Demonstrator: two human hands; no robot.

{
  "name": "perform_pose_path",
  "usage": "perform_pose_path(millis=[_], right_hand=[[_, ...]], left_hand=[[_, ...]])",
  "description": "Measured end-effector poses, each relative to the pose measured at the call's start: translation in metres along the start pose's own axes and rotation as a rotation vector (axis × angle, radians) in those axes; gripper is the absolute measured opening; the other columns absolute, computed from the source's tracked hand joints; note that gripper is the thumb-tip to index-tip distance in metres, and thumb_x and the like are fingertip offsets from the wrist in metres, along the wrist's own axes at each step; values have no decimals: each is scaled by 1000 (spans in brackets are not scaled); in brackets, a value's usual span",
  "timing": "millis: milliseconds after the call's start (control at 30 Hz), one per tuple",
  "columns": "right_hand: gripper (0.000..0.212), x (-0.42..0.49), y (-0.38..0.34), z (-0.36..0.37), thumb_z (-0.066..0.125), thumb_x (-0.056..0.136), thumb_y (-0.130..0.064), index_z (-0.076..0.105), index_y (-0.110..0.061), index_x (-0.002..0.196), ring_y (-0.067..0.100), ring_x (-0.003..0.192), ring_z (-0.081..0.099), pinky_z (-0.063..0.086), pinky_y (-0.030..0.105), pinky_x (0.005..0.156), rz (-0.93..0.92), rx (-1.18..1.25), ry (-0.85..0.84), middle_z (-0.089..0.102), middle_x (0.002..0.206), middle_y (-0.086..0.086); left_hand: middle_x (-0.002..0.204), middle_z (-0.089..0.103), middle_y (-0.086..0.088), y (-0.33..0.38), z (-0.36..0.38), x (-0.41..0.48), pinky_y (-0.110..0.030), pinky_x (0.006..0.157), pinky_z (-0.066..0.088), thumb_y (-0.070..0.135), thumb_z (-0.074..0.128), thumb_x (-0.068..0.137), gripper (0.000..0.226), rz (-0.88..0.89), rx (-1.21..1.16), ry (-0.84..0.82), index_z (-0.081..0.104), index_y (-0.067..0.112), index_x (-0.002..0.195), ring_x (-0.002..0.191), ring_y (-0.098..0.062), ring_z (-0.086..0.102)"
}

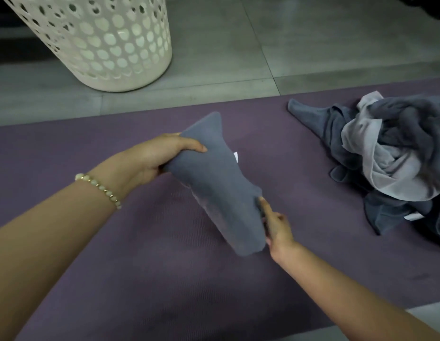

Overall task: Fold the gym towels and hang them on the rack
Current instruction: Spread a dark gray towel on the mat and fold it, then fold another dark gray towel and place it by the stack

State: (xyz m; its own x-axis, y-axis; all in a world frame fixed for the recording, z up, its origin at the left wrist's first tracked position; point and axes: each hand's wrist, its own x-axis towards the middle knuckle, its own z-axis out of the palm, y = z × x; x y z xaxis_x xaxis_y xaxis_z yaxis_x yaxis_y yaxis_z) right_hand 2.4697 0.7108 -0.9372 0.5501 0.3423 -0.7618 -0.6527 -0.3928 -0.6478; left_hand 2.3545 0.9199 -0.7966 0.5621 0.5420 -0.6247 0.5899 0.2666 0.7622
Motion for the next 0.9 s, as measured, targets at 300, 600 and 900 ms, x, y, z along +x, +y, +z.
perform_pose_path(millis=[300,600,900], right_hand=[[48,-72,-47,84,84,66,-22,71,-6,109,19,86,71,59,29,71,295,224,-741,72,107,7],[12,-82,-70,188,62,89,-5,65,-8,100,14,68,67,54,24,53,67,-417,-569,72,83,3],[34,-32,-110,293,66,87,-11,56,-16,120,20,96,64,53,33,85,-419,-308,-440,67,110,2]], left_hand=[[97,74,-4,-32,-102,-86,-26,71,51,24,69,82,28,-13,-207,324,67,11,106,88,-18,69],[110,70,-11,-145,-187,-81,-39,92,51,32,73,80,50,-286,-411,402,60,5,120,105,-26,64],[119,66,-3,-108,-265,-16,-42,99,49,30,70,85,40,113,-332,568,61,16,121,107,-23,63]])
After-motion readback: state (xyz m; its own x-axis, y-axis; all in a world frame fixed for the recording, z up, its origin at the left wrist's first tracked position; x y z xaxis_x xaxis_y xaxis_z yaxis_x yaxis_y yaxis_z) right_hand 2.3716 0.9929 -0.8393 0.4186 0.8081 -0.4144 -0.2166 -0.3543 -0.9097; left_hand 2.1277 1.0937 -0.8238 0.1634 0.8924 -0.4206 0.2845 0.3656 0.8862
